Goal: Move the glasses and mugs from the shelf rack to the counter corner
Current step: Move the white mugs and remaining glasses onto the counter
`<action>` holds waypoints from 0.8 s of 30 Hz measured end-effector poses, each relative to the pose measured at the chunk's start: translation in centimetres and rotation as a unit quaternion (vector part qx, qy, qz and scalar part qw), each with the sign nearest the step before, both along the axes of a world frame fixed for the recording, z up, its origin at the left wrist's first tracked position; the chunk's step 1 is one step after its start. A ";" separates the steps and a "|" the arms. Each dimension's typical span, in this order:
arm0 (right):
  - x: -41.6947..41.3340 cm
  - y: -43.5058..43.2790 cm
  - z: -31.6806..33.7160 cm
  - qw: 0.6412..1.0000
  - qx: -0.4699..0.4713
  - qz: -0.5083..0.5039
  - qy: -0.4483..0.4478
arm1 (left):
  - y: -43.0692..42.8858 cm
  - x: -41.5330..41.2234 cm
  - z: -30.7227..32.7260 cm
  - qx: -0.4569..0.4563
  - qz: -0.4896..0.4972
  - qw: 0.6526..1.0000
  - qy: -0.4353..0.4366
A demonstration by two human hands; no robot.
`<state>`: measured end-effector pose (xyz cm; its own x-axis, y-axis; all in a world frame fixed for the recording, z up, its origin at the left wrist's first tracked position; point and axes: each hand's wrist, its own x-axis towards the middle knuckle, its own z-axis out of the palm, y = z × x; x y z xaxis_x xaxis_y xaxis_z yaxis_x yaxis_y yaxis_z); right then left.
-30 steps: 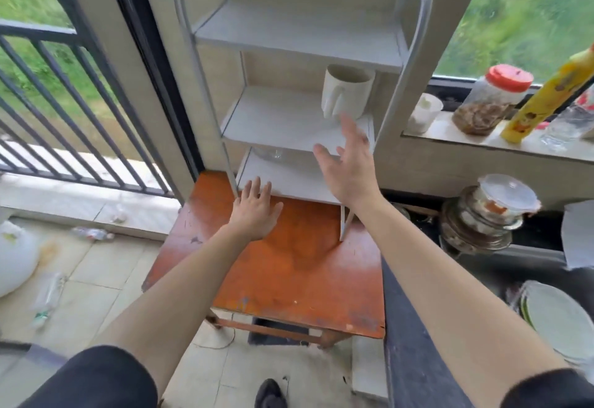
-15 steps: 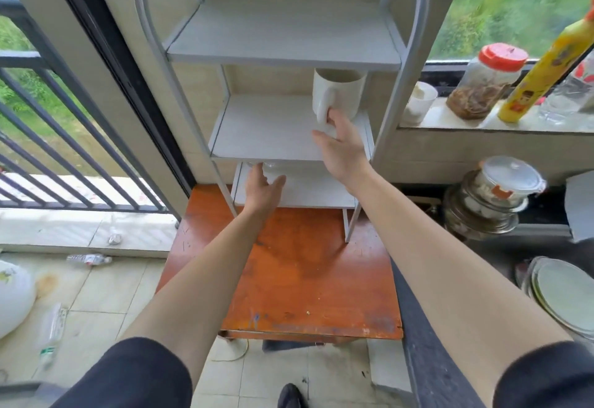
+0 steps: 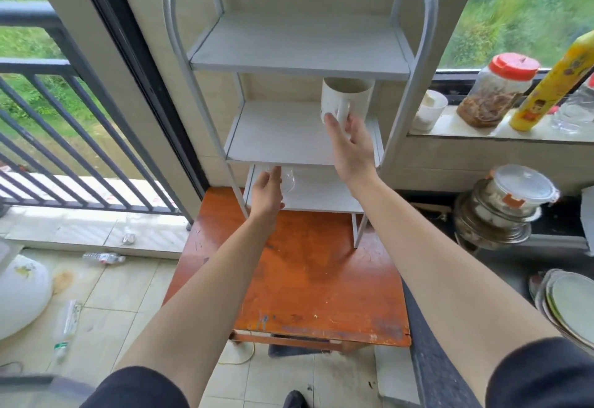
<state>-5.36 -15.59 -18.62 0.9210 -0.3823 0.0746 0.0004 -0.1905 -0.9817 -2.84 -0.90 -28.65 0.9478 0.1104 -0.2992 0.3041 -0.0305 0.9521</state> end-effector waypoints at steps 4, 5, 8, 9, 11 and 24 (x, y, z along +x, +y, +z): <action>-0.7 0.2 0.8 0.999 0.027 -0.045 0.008 | 0.6 -2.7 0.4 0.004 0.008 1.000 0.017; -0.9 0.3 0.9 0.998 0.022 -0.053 0.012 | 0.6 -3.4 0.5 0.002 0.009 1.000 0.014; -1.6 0.6 1.1 0.997 0.027 -0.065 0.014 | 0.6 -5.7 1.0 -0.043 0.039 0.998 0.029; -2.0 0.6 1.1 0.997 0.040 -0.064 0.017 | 0.7 -6.4 1.2 -0.063 0.055 0.995 0.046; -2.9 0.8 1.1 0.995 0.074 -0.060 0.017 | 0.9 -7.6 1.6 -0.090 0.091 0.988 0.084; -20.5 0.2 -7.3 0.993 0.063 -0.091 -0.033 | -0.9 -17.2 -2.2 -0.070 0.140 0.969 0.189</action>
